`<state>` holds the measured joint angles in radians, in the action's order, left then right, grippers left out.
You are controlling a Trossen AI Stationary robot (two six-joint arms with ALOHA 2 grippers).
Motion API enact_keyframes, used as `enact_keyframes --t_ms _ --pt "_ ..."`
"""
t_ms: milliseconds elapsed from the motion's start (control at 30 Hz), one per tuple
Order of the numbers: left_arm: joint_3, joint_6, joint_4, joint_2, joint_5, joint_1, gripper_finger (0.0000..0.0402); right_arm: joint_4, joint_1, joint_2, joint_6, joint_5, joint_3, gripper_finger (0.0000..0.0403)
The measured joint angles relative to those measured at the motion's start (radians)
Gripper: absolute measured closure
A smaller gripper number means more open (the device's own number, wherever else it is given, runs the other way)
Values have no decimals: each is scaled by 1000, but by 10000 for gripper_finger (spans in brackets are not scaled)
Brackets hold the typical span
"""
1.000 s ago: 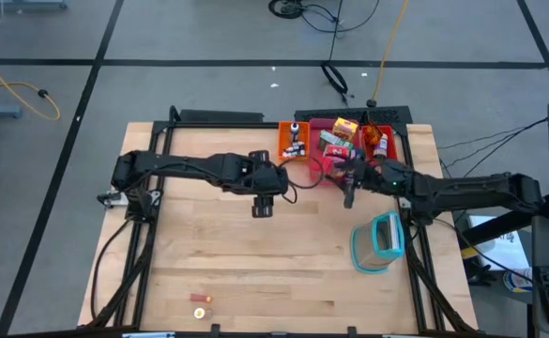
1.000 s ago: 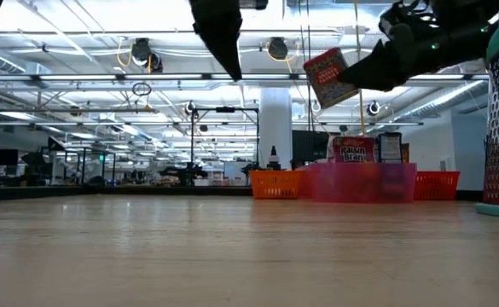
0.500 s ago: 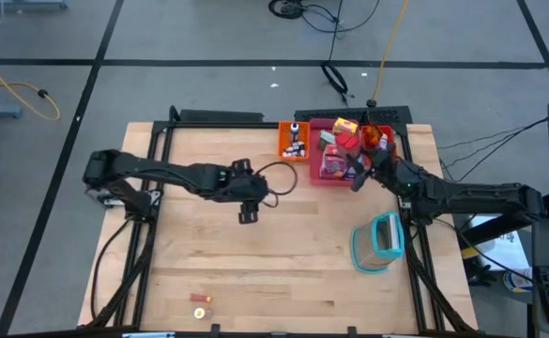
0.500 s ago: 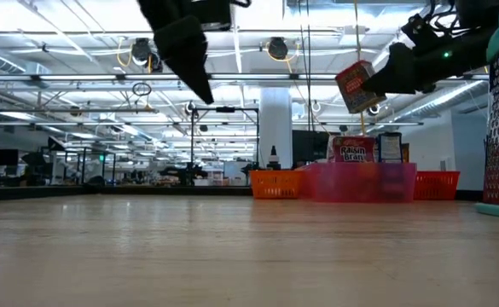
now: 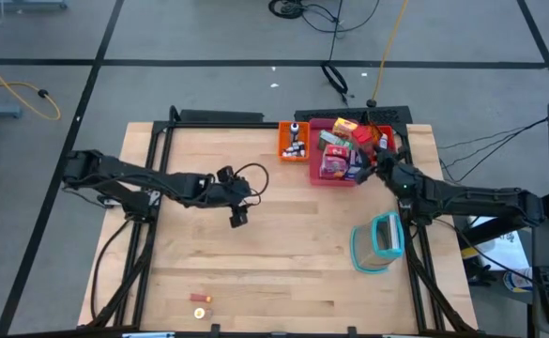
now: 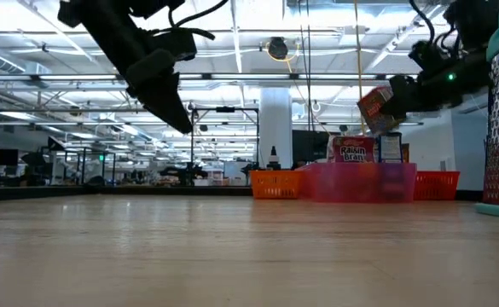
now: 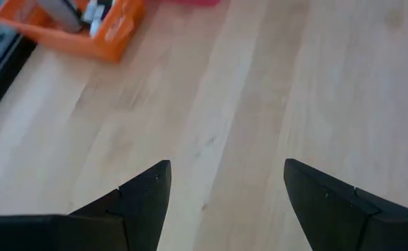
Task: Pick & Place Kitchen Items
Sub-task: Put the red seasoning can into the red bin
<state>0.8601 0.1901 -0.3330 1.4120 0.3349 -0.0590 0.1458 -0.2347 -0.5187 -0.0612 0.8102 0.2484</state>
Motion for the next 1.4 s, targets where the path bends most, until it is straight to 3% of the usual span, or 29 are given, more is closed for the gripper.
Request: enact_keyframes --t_ms 200,533,667,867,1133,1400 --pt "-57 22 83 2 -4 -16 128 27 -48 32 -60 61 -76 230" --pt "-63 23 105 1 -6 -26 128 122 -73 52 -37 27 -93 230" --pt "-63 23 107 1 -5 -26 128 76 -84 52 -70 84 -93 230" --pt "-63 23 108 1 -4 -26 128 23 -117 47 -138 82 -102 230" --pt "-63 16 144 2 -5 -26 128 78 -172 50 -287 76 -218 230" --pt "-63 -1 181 2 -20 -26 128 128 -227 46 -271 50 -229 230"
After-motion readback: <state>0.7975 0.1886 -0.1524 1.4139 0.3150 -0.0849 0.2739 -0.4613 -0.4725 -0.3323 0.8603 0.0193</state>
